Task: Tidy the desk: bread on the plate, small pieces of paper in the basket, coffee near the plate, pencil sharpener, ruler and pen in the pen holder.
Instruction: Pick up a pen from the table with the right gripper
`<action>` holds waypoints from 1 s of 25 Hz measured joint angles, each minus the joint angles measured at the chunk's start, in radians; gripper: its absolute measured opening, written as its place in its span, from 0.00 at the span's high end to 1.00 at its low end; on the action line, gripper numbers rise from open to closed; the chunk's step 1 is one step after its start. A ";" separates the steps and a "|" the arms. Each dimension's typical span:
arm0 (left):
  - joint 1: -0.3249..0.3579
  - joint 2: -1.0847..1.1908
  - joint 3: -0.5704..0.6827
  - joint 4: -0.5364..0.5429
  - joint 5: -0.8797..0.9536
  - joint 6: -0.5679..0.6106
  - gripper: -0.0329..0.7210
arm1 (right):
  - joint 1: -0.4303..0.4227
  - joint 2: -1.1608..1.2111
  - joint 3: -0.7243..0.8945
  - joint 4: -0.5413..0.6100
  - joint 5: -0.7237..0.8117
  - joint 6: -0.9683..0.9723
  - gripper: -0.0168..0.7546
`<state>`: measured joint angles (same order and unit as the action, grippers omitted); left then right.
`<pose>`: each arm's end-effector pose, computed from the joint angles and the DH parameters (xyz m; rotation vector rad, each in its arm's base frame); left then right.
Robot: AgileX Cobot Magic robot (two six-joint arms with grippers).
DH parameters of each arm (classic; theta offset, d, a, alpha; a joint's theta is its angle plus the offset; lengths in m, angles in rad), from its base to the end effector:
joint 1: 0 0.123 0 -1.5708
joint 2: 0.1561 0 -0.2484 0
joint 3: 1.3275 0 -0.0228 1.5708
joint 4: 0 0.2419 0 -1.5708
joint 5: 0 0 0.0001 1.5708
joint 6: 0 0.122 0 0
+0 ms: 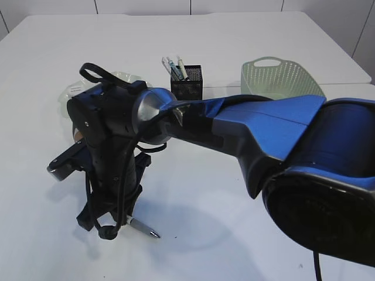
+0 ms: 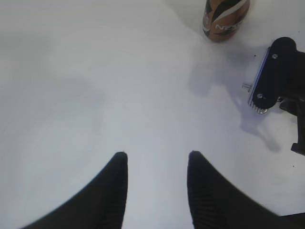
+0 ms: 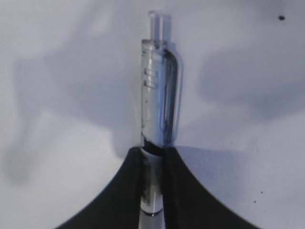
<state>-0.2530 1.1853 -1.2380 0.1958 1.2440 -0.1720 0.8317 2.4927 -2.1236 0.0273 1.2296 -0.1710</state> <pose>0.2325 -0.0369 0.3144 0.1319 2.6392 0.1271 0.3107 0.3455 0.0734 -1.4753 2.7187 0.0678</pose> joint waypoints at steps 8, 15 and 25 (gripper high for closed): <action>0.000 0.000 0.000 0.000 0.000 0.000 0.57 | 0.000 -0.002 0.000 0.000 0.000 0.022 0.86; 0.000 0.000 0.000 0.000 0.000 0.000 0.58 | 0.000 -0.047 0.004 0.000 -0.004 0.080 0.86; 0.000 0.000 0.000 0.000 0.000 0.000 0.59 | 0.000 -0.206 0.004 -0.018 -0.004 0.171 0.86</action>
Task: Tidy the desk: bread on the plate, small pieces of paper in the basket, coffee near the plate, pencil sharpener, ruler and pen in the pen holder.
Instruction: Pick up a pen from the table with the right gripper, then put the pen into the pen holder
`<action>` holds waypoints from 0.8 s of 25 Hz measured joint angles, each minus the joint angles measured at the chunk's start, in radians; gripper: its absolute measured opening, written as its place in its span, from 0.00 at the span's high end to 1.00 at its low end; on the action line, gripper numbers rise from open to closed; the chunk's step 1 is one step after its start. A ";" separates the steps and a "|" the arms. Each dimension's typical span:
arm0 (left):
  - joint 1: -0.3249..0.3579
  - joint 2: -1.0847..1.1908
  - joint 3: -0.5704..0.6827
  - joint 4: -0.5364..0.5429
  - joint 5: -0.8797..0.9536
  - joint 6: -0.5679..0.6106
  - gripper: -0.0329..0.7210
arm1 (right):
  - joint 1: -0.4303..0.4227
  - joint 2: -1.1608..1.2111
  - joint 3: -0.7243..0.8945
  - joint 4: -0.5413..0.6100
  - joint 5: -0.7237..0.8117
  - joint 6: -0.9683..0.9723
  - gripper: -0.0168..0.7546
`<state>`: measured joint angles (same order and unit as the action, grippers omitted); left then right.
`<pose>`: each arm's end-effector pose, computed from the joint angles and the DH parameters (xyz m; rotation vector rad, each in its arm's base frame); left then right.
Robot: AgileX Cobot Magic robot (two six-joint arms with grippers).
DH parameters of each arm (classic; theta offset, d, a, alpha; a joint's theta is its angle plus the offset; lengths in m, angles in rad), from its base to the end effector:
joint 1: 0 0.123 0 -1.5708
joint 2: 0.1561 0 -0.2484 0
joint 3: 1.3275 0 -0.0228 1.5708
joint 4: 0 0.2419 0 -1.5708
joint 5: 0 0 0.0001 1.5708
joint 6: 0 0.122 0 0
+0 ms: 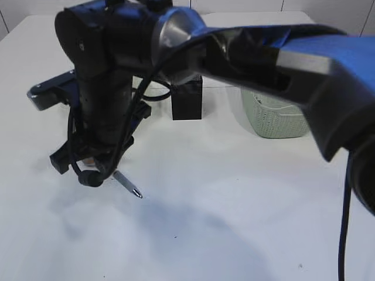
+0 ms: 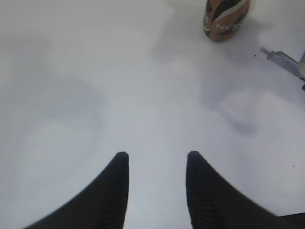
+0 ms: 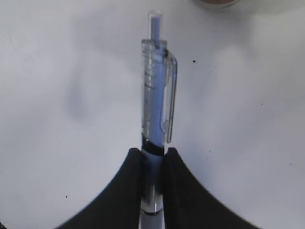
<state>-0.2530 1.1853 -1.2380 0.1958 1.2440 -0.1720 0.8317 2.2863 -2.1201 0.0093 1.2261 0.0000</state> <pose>0.2325 -0.0369 0.3144 0.1319 2.6392 0.1271 0.3124 0.3444 0.1688 -1.1679 2.6517 0.1686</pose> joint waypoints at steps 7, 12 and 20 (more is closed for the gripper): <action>0.000 0.000 0.000 0.000 0.000 0.000 0.59 | 0.000 -0.105 0.028 -0.087 0.009 0.023 0.87; 0.000 0.000 0.000 0.000 0.000 0.000 0.59 | 0.000 -0.196 0.107 -0.159 0.012 0.029 0.87; 0.000 0.000 0.000 0.000 0.000 0.000 0.59 | -0.057 -0.350 0.231 -0.224 -0.189 0.035 0.87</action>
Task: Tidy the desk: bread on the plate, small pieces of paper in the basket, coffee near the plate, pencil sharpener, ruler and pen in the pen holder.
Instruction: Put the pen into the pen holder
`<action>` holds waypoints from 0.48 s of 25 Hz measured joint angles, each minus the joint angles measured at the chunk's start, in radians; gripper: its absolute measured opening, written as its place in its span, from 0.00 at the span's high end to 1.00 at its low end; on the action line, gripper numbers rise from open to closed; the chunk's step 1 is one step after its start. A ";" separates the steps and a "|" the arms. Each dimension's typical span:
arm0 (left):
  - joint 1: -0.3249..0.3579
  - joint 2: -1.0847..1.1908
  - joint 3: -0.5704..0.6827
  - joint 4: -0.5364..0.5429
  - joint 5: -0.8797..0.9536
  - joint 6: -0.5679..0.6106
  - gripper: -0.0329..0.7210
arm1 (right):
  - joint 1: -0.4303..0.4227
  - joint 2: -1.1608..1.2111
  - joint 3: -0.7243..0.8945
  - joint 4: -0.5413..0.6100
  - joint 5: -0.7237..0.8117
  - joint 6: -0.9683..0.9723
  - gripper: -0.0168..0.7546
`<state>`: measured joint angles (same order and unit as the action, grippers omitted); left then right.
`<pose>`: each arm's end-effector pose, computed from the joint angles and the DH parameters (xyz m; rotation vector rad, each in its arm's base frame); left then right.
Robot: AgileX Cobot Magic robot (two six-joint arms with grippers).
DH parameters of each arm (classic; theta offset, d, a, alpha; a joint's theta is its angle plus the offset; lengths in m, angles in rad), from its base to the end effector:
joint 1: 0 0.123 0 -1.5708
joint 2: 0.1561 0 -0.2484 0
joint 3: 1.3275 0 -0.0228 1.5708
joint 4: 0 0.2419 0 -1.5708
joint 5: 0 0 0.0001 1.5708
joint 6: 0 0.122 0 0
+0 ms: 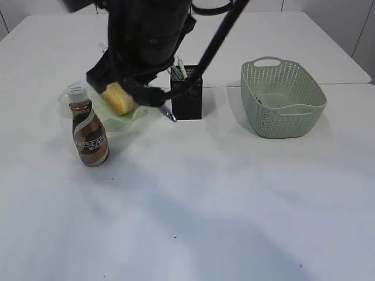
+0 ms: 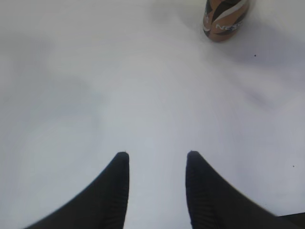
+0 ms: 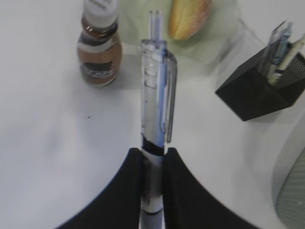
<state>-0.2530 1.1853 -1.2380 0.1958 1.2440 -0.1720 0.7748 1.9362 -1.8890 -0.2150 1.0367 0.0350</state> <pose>0.2325 -0.0369 0.3144 0.1319 2.6392 0.1271 0.3234 0.2852 0.2708 -0.9802 2.3351 0.0405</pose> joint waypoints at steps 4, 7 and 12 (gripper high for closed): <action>0.000 0.000 0.000 0.000 0.000 0.000 0.59 | -0.058 -0.060 0.066 -0.031 -0.130 0.000 0.87; 0.000 0.000 0.000 0.000 -0.009 0.000 0.59 | -0.119 -0.099 0.123 -0.039 -0.272 0.000 0.87; 0.000 0.000 0.000 0.000 -0.048 0.000 0.59 | -0.187 -0.112 0.193 -0.057 -0.455 0.001 0.87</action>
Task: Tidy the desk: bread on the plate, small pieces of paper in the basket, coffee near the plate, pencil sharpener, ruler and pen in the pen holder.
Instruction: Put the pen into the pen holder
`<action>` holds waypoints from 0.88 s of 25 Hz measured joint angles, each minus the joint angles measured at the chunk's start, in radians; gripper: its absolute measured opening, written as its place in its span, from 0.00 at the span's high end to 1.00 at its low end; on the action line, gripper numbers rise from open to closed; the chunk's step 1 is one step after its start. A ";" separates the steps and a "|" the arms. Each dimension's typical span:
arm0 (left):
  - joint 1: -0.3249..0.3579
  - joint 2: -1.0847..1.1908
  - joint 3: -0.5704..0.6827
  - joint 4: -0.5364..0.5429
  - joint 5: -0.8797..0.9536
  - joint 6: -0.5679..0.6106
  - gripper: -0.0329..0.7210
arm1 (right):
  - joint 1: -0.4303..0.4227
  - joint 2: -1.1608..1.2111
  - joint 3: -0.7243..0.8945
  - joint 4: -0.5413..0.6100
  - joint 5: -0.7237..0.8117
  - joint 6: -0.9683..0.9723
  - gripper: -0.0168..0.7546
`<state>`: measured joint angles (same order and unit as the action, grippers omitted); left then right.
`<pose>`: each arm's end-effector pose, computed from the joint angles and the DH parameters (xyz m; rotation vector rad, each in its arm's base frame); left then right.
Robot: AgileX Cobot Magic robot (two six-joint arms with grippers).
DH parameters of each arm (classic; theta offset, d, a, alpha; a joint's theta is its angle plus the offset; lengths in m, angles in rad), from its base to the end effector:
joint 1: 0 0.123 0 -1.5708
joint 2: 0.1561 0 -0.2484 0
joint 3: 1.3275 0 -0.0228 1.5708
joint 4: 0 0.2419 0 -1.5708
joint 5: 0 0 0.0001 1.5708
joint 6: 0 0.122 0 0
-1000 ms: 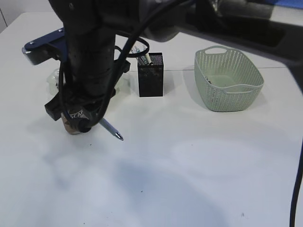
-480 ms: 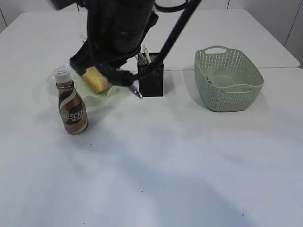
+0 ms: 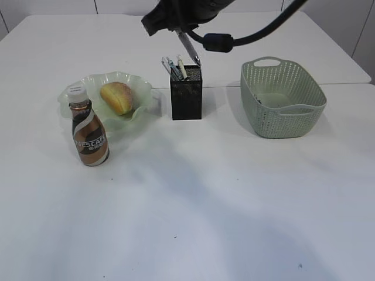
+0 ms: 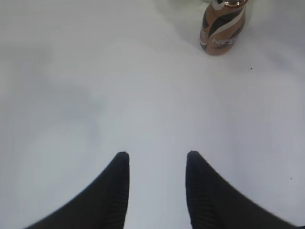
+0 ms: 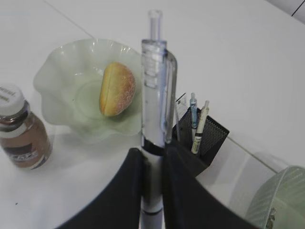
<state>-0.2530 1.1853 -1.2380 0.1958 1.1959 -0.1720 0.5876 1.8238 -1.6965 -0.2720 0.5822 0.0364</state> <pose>0.2375 -0.0386 0.3171 0.1360 2.5927 0.1118 0.3767 0.2292 0.2953 -0.7461 2.0368 0.0651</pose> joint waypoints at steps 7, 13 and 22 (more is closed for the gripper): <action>0.000 0.000 0.000 0.000 -0.069 0.000 0.59 | -0.076 0.000 0.078 -0.007 -0.275 0.000 0.87; 0.000 0.000 0.000 0.000 -0.118 0.000 0.59 | -0.123 0.054 0.081 -0.012 -0.524 0.000 0.87; 0.000 0.000 0.000 0.000 -0.143 0.000 0.59 | -0.152 0.186 0.082 0.011 -0.785 0.001 0.87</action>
<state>-0.2530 1.1853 -1.2380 0.1958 1.0526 -0.1720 0.4352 2.0094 -1.6143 -0.2608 -0.2033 0.0373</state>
